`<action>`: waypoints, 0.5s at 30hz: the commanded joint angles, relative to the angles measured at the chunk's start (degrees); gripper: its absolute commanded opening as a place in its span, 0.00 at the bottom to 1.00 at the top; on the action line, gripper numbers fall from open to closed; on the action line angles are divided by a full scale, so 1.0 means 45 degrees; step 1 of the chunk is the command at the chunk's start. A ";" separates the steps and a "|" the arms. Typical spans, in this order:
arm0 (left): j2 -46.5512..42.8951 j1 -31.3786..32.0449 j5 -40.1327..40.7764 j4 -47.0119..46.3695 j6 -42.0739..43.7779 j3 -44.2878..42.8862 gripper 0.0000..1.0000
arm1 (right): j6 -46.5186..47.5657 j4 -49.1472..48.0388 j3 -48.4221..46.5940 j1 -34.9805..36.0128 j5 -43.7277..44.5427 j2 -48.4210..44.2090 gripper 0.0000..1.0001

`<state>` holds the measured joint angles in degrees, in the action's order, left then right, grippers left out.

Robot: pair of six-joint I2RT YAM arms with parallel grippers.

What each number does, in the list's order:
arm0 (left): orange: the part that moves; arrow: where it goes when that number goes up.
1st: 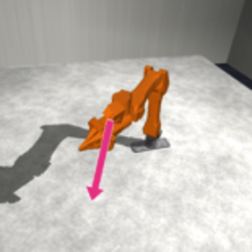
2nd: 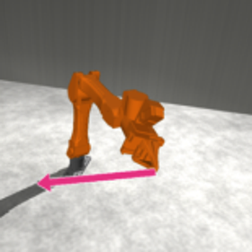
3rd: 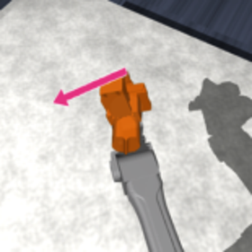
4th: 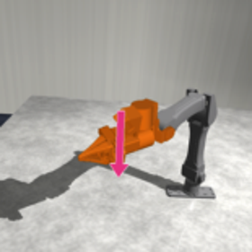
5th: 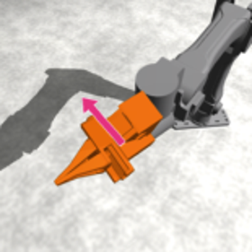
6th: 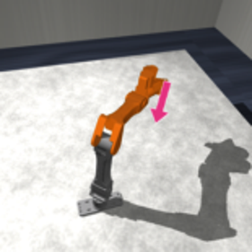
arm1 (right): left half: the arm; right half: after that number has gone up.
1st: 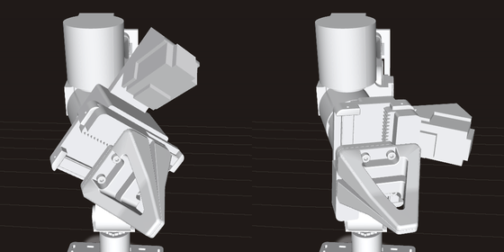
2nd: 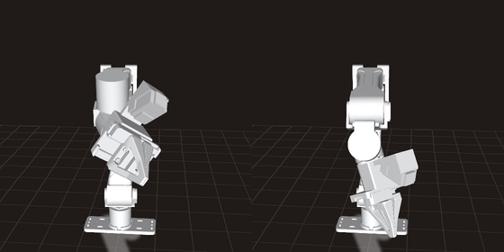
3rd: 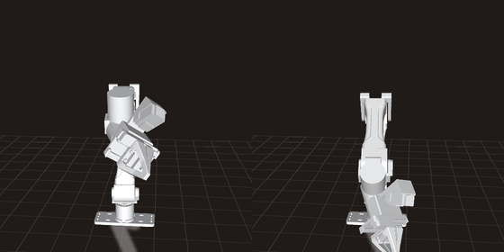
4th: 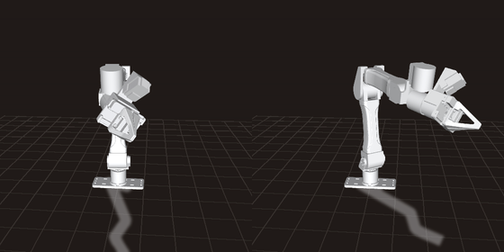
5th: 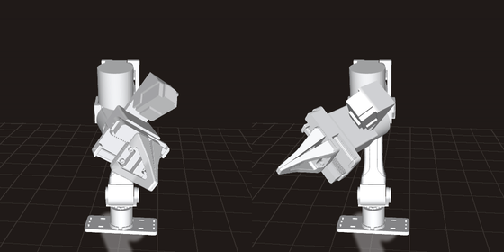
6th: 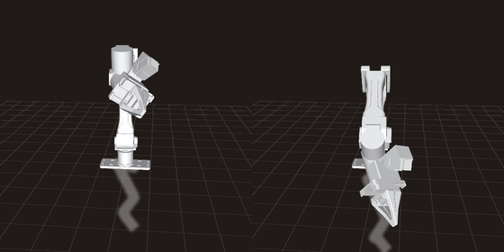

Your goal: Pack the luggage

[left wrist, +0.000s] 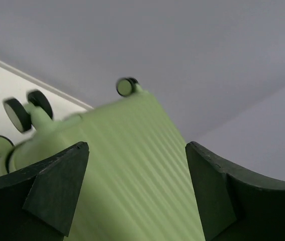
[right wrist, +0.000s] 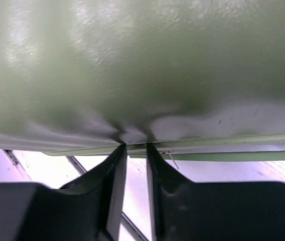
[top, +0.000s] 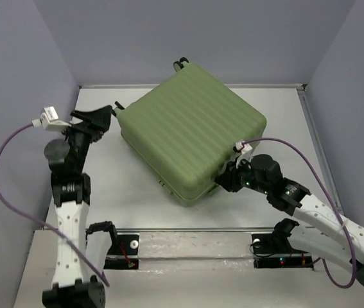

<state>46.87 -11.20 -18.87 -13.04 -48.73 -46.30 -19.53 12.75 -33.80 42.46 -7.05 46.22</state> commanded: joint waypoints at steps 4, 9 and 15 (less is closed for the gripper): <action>-0.5625 0.1727 -0.0586 0.3907 0.2059 0.4719 0.55 | -0.0560 -0.1701 0.1213 -0.0001 -0.0544 -0.2160 0.56; -0.6743 0.2411 -0.1763 0.3854 0.0283 0.6051 0.39 | -0.1734 -0.1603 0.2764 -0.0001 -0.0036 -0.3533 0.47; -0.6901 0.3347 -0.2114 0.4187 0.0555 0.6421 0.28 | -0.0720 -0.2207 0.2610 -0.0001 0.0998 -0.2616 0.46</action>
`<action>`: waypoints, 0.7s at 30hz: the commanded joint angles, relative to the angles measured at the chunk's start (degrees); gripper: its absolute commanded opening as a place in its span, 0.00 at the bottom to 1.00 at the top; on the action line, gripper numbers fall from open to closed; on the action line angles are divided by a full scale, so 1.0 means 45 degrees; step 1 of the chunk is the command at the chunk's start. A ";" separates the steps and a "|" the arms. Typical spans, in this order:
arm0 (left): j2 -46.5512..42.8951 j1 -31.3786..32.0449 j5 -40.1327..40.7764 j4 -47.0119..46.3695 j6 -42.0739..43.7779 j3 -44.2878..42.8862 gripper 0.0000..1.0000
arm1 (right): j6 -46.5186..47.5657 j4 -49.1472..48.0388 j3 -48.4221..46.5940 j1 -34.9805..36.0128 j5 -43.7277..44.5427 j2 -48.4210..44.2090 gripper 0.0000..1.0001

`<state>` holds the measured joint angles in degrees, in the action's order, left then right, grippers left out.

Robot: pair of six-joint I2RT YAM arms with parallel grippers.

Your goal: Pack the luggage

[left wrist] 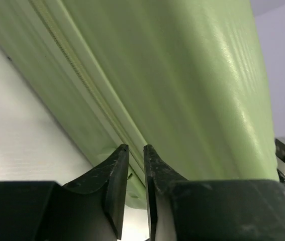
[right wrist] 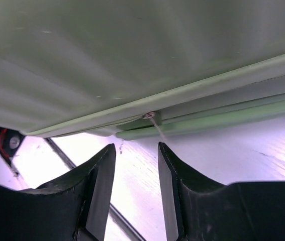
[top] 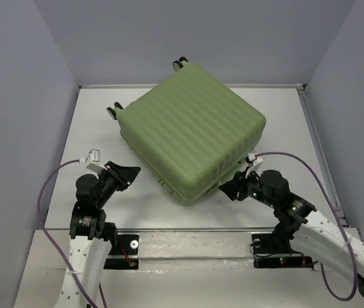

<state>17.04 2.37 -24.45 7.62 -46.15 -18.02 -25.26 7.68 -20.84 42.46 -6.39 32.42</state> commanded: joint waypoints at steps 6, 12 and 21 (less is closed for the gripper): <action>-0.0407 0.2204 0.0175 -0.0599 -0.0291 0.0470 0.22 | 0.1257 -0.2564 -0.0447 -0.0001 0.1108 0.2344 0.48; 0.0176 0.5089 0.3007 -0.0793 -0.0505 0.0761 0.19 | 0.1549 -0.3328 -0.0388 -0.0001 0.1341 0.3203 0.47; 0.1819 0.9627 0.6798 -0.1615 -0.1891 0.1368 0.16 | 0.1823 -0.3914 -0.0388 -0.0001 0.1089 0.3614 0.35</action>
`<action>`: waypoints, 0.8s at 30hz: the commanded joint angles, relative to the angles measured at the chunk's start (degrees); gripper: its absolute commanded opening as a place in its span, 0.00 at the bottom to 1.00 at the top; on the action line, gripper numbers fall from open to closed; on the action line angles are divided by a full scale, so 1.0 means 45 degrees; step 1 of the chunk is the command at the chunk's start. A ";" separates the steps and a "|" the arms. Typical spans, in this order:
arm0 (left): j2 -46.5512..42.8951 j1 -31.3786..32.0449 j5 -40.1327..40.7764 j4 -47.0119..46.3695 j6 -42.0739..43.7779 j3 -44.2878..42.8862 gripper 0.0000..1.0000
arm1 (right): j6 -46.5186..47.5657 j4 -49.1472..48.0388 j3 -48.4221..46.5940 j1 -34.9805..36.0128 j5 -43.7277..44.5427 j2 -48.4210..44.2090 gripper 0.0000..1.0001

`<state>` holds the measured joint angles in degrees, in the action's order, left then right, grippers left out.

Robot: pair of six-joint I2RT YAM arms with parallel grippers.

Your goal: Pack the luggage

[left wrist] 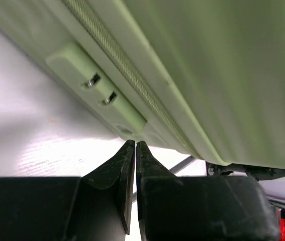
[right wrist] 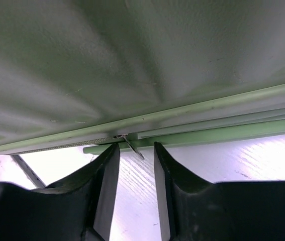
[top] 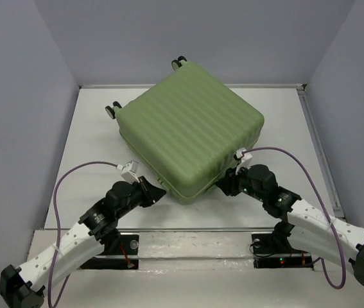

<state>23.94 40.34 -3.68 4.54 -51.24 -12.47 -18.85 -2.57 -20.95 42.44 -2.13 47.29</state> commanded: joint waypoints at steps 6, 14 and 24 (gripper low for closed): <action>0.0459 0.2109 0.2654 -0.1709 -0.1288 0.0311 0.16 | 0.0732 -0.1714 -0.0462 0.0004 0.0005 0.0234 0.30; 0.1320 0.2872 0.3103 -0.2140 -0.1210 -0.0061 0.16 | 0.0830 -0.1363 -0.0579 0.0004 -0.0034 0.0097 0.44; 0.1534 0.3106 0.3045 -0.2550 -0.1132 -0.0139 0.16 | 0.1006 -0.1966 -0.0794 0.0004 0.0259 0.0664 0.34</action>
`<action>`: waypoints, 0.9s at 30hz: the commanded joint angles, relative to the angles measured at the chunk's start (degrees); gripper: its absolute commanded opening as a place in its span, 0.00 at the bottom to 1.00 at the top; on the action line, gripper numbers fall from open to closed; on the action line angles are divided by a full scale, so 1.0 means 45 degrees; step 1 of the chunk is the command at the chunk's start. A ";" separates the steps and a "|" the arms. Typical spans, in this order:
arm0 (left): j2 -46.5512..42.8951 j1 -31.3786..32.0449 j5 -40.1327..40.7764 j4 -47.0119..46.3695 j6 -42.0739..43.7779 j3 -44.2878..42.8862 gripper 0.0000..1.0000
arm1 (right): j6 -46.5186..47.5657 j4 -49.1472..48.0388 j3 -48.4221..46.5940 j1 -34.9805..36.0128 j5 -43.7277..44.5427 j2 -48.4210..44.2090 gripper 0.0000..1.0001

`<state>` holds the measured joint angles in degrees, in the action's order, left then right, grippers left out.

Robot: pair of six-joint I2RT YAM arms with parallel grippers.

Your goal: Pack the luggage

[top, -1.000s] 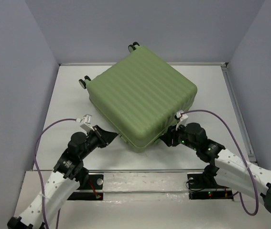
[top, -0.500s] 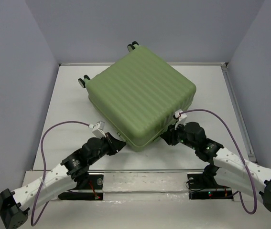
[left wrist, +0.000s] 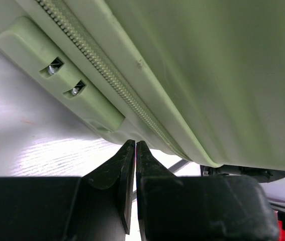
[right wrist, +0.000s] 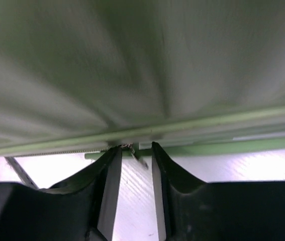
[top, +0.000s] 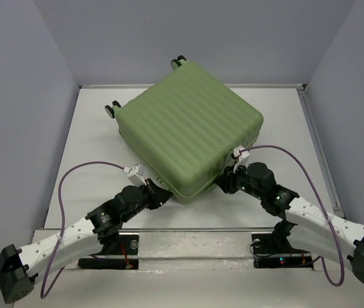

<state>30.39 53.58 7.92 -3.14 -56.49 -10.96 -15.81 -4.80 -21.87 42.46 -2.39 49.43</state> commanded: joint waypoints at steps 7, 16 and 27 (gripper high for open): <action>0.0570 0.0261 0.0388 -0.1294 0.0131 -0.0611 0.16 | 0.0311 -0.2528 -0.0511 -0.0001 0.0005 0.0830 0.24; 0.1916 0.0261 0.0251 -0.2912 0.0580 -0.1099 0.16 | -0.0722 -0.2528 -0.0083 -0.0001 -0.1087 0.0970 0.07; 0.6209 0.0261 0.0485 -0.4868 0.1947 -0.4532 0.16 | -0.3747 -0.0283 0.1071 0.5104 -0.1034 -0.0715 0.07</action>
<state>52.84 55.05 7.16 -9.47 -51.13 -21.15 -25.56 -8.21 -17.56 53.30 -4.12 45.39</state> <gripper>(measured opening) 0.159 0.076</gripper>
